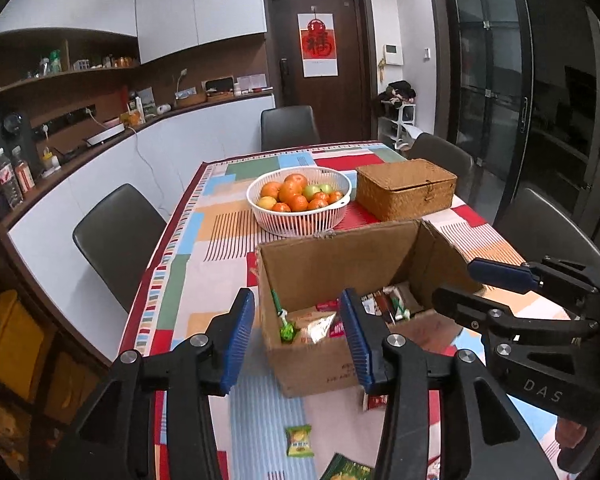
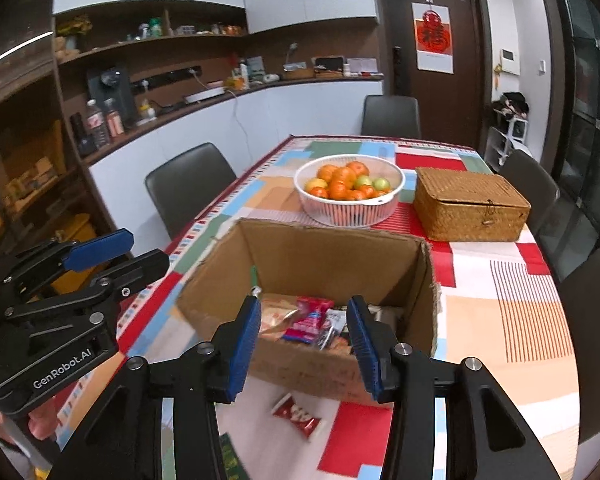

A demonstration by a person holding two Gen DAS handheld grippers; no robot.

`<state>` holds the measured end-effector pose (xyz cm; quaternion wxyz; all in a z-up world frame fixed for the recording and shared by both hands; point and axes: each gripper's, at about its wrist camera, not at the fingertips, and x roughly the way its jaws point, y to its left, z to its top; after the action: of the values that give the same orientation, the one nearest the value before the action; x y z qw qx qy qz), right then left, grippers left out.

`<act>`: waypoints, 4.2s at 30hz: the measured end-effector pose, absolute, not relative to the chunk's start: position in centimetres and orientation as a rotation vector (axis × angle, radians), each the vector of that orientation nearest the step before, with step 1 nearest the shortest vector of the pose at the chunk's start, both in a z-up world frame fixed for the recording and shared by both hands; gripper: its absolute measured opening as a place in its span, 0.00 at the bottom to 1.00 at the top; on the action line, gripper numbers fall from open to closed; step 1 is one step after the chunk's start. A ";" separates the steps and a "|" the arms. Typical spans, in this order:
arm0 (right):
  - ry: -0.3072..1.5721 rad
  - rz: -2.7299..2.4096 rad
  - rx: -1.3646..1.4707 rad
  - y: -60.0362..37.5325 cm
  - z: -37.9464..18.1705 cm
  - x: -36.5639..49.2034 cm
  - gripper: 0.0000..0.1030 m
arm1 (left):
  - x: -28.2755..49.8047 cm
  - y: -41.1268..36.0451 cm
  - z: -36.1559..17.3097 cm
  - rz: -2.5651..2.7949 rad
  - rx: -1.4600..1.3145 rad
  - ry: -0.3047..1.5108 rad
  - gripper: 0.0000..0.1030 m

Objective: Organize snacks
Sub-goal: 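Withdraw both open tools from the box back toward the remaining snacks, then grasp the red candy with the right tool while the left tool grasps the yellow-green candy, then carry the red and yellow-green candies over the box and release both inside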

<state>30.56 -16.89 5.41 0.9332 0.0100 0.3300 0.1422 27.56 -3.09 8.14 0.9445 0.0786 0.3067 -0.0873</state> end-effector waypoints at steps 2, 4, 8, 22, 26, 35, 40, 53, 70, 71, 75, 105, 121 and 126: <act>0.669 0.309 0.013 -16.6 5.3 29.7 0.45 | 26.6 -2.8 7.8 -0.176 0.165 0.622 0.44; 0.671 0.332 -0.006 -16.0 5.0 28.8 0.45 | 25.9 -2.6 7.4 -0.187 0.157 0.632 0.44; 0.689 0.362 -0.029 -15.2 3.8 27.4 0.45 | 24.5 -2.1 6.0 -0.182 0.165 0.654 0.45; 0.832 0.370 -0.129 -13.7 -2.4 26.4 0.45 | 22.9 -0.6 -1.3 -0.188 0.144 0.821 0.46; 0.868 0.375 -0.172 -13.2 -4.0 26.4 0.45 | 22.8 -0.2 -3.2 -0.187 0.128 0.868 0.46; 0.944 0.366 -0.222 -12.8 -7.2 27.9 0.45 | 23.8 0.5 -6.7 -0.180 0.111 0.951 0.46; 0.981 0.360 -0.267 -12.6 -8.9 28.8 0.45 | 25.0 0.7 -8.5 -0.171 0.115 0.989 0.46; 1.011 0.384 -0.346 -11.8 -11.4 31.4 0.45 | 27.7 -0.3 -11.4 -0.194 0.130 1.057 0.46; 1.049 0.401 -0.300 -9.6 -13.5 33.9 0.44 | 29.1 -0.5 -12.6 -0.189 0.084 1.101 0.37; 1.053 0.402 -0.292 -9.5 -13.7 34.0 0.43 | 29.2 -0.5 -12.6 -0.188 0.082 1.101 0.33; 1.065 0.406 -0.263 -10.4 -13.7 34.0 0.26 | 29.3 -0.7 -12.5 -0.201 0.081 1.104 0.23; 0.904 0.432 -0.094 -12.6 -6.2 26.9 0.22 | 22.6 -1.7 -2.6 -0.257 0.032 0.842 0.21; 0.701 0.436 -0.036 -14.3 1.4 24.0 0.22 | 21.0 -2.7 3.8 -0.312 0.045 0.666 0.21; 0.651 0.433 -0.025 -14.6 3.1 23.8 0.22 | 21.2 -3.0 5.5 -0.327 0.045 0.622 0.21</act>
<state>23.84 -14.58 3.13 0.9246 -0.0121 0.3171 0.2108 21.15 -3.00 5.54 0.9387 0.0218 0.3046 -0.1602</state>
